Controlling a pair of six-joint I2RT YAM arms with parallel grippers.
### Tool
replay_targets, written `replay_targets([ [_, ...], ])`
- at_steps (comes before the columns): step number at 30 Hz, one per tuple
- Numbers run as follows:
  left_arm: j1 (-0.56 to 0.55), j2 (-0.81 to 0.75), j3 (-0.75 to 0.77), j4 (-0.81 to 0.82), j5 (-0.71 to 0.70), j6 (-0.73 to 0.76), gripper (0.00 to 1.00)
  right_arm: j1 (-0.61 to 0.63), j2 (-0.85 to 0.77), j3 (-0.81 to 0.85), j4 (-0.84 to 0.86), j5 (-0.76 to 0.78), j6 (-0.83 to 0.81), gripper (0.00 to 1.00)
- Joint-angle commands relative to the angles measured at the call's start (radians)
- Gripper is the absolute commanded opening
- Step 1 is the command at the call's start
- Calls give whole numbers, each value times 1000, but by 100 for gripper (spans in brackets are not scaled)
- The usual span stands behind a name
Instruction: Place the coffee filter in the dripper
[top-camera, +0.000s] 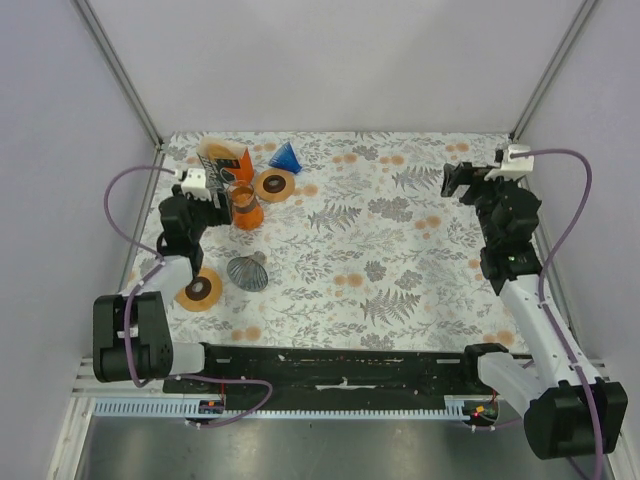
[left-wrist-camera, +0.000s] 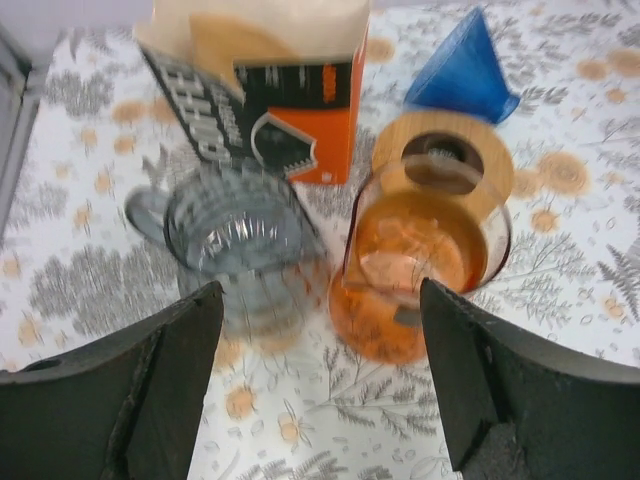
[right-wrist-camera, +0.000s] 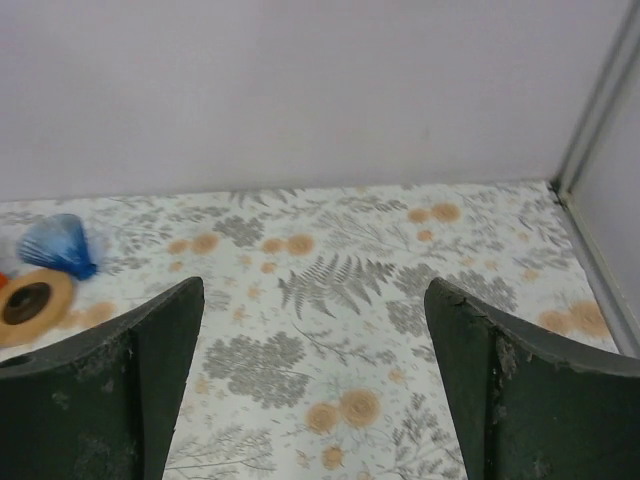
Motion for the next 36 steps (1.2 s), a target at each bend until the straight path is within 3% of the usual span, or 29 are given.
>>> replay_targets([
  [1,23,-32,300,-546,160,175,85,0,22,227,-290,-228,52,98],
  [4,23,24,512,-818,178,186,85,4,30,295,-385,-296,54,98],
  [11,23,288,993,-1213,145,160,85,7,13,311,-424,-362,0,98],
  [15,17,443,1193,-1392,312,197,84,7,22,314,-448,-374,-43,98],
  [17,-6,488,1241,-1436,342,242,83,8,30,312,-451,-376,-49,98],
  [21,-37,574,1351,-1545,242,358,81,9,49,328,-467,-389,-54,98],
  [30,-90,696,1407,-1539,102,462,70,8,81,349,-487,-405,-51,98],
  [32,-103,706,1396,-1532,118,459,64,8,78,352,-491,-405,-52,98],
  [36,-127,695,1361,-1533,170,447,42,11,64,348,-496,-402,-58,98],
])
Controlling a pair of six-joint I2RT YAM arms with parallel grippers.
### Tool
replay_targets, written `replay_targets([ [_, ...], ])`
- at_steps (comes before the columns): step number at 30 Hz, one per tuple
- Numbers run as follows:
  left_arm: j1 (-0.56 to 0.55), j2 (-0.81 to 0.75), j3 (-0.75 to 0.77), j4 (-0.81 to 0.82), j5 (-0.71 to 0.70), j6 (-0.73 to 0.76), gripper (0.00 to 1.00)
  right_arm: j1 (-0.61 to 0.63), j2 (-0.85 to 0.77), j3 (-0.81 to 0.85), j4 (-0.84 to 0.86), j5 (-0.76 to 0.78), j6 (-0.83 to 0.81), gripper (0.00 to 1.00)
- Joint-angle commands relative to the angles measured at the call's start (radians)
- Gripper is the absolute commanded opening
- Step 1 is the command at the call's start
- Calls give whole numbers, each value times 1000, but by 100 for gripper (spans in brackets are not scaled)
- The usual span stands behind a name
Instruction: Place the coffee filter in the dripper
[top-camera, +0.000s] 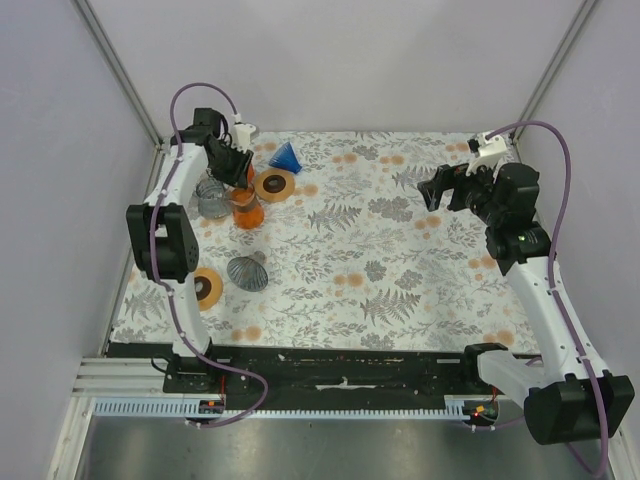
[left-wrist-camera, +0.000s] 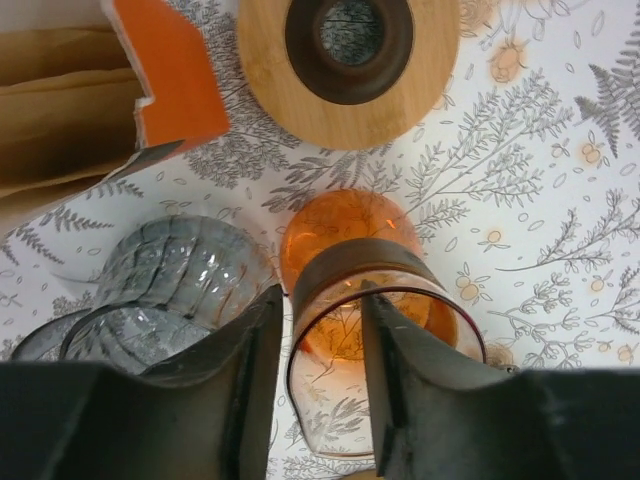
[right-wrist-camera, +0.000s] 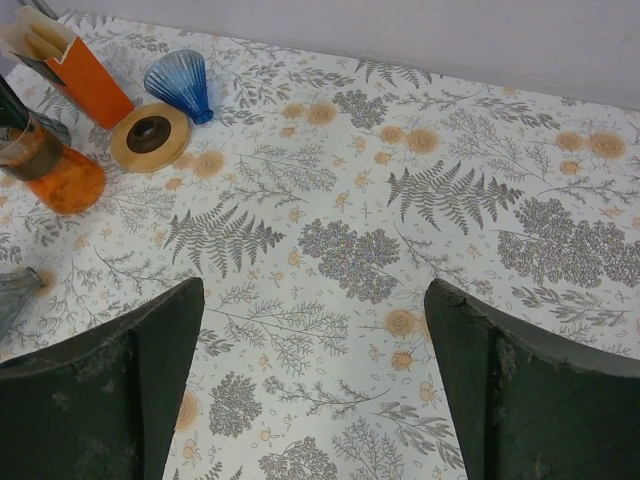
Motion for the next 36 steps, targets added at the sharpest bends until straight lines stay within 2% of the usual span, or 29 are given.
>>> replay_targets([
  [1,-43,-21,-21,-22,47,33,37,3,-20,44,8,-12,-17,98],
  [6,-114,-107,-108,-13,125,-36,2,3,-25,42,13,-15,-9,98],
  [11,-296,-156,-193,48,121,-108,2,9,-13,48,14,-42,9,98],
  [15,-448,-153,-195,85,84,-125,2,18,-22,42,6,-43,9,98],
  [22,-559,-141,-219,140,55,-99,4,37,-37,30,8,-39,-3,98],
  [24,-574,-143,-228,139,65,-84,13,41,-33,36,10,-41,-3,98],
  [25,-577,-144,-228,134,73,-80,23,44,-31,38,8,-43,-1,98],
  [26,-577,-147,-224,122,88,-73,44,44,-30,41,11,-44,-3,98],
  [29,-562,-158,-157,53,142,-63,90,47,-34,44,6,-47,-1,98],
  [33,-436,-170,-2,25,289,-122,93,50,-43,41,6,-52,-9,98],
  [36,-294,-138,60,89,248,-217,94,50,-48,39,6,-50,-14,98],
])
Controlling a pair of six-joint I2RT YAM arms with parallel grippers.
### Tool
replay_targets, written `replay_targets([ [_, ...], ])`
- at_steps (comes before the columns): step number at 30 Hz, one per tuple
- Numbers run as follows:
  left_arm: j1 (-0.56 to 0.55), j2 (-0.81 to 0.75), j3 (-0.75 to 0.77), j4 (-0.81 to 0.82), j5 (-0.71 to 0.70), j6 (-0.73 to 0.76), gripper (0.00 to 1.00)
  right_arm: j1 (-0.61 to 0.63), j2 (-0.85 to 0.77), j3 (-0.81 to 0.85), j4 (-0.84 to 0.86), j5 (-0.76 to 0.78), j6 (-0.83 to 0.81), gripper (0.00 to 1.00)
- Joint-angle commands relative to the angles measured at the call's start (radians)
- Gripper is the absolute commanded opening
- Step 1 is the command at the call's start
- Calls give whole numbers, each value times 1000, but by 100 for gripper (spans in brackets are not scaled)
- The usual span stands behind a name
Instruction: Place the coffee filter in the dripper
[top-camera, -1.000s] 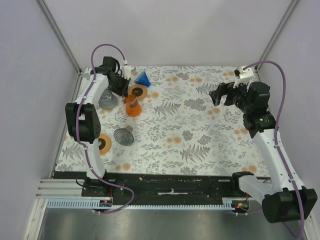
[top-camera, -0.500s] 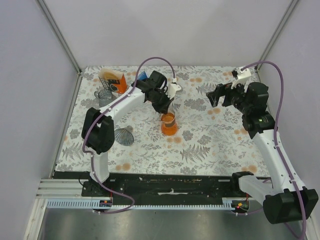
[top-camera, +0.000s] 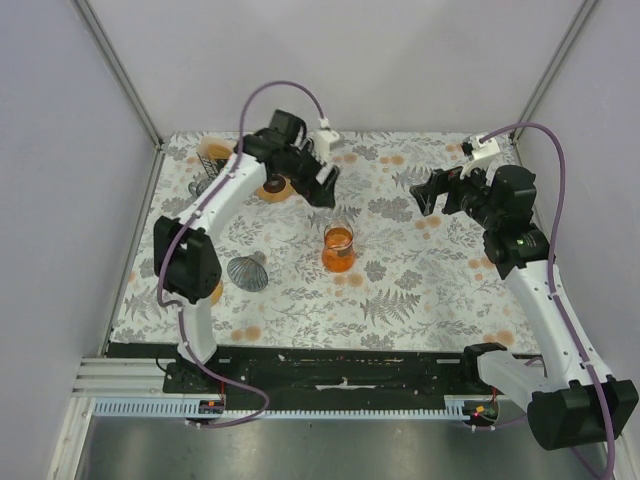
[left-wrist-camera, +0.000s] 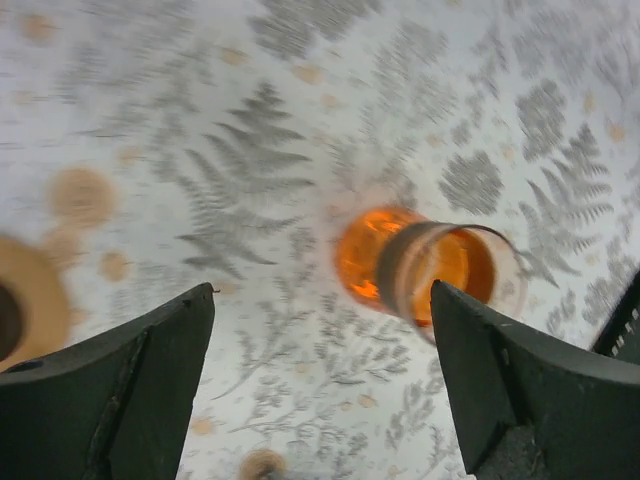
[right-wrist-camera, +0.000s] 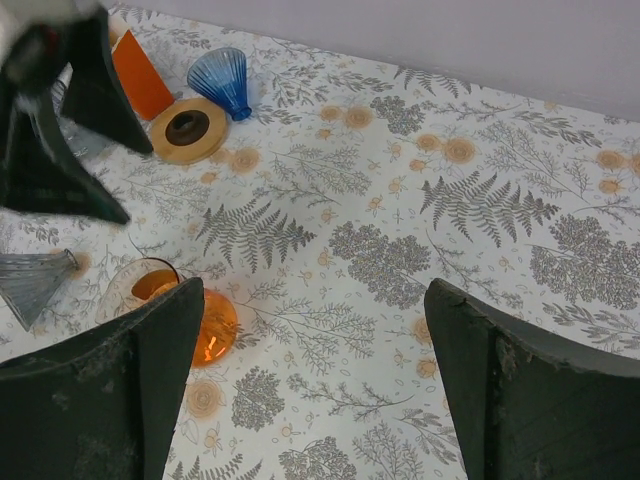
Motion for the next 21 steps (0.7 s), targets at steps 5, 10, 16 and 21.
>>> replay_targets([
  [5,238,151,200,138,-400,-144,53,9,-22,44,13,-22,-18,98],
  [10,238,286,297,119,-325,-66,45,15,-33,33,5,-4,-30,98],
  [16,238,406,396,120,-365,-15,61,17,-25,39,-2,8,-38,98],
  [21,238,479,433,89,-394,-24,61,19,-24,39,-1,19,-42,98],
])
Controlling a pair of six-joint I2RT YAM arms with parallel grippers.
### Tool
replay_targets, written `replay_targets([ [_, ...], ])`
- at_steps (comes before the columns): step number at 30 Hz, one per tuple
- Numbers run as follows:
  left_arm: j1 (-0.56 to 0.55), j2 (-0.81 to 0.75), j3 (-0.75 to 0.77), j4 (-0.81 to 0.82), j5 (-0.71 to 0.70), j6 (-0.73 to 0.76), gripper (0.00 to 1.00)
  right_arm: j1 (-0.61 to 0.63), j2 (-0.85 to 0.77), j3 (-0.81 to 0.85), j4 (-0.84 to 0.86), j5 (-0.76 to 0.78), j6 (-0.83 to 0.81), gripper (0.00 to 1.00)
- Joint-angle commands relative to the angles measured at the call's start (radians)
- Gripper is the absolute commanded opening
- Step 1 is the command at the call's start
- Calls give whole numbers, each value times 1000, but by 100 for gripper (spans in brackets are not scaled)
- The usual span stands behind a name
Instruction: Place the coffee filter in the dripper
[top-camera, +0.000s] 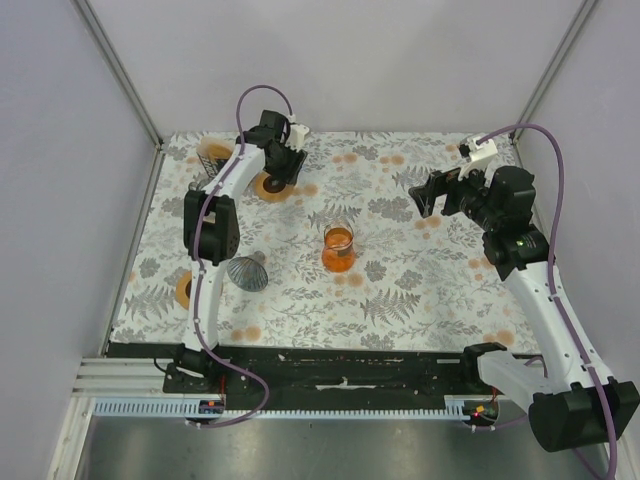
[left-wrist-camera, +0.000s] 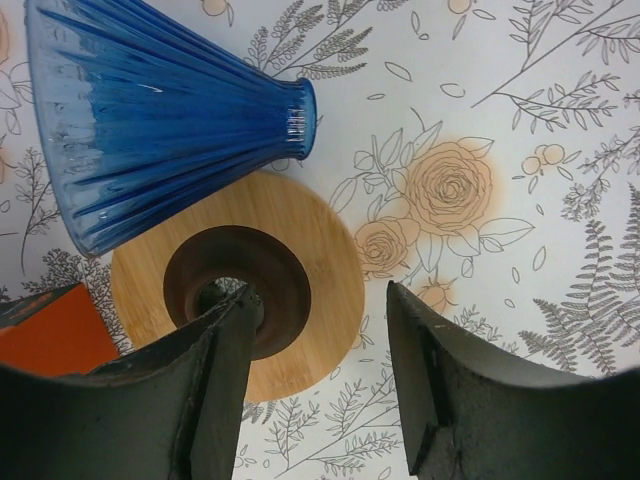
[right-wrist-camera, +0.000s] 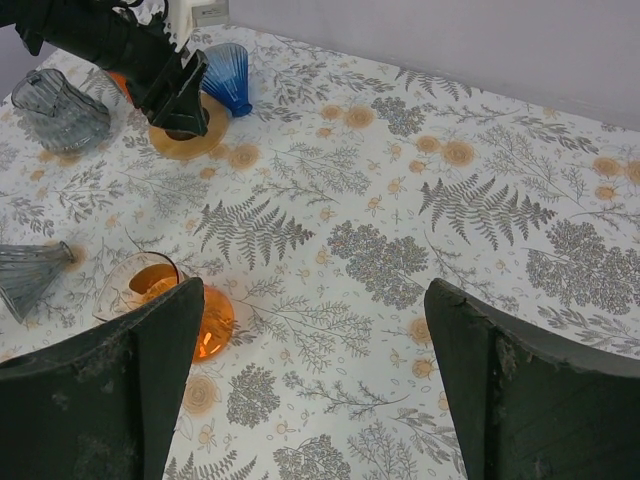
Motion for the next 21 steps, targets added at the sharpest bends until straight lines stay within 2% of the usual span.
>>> replay_targets([
  [1,11,26,63,-2,-49,29,61,7,-10,40,6,21,-17,98],
  [6,11,46,65,9,-84,29,61,9,-7,43,3,21,-16,98],
  [14,11,56,36,-5,-61,3,58,7,-4,47,-1,34,-16,98],
  [19,13,93,51,-20,-47,-17,47,10,-8,45,-2,36,-45,98],
  [21,11,108,62,-30,-55,-21,47,10,-13,45,-2,36,-45,98],
])
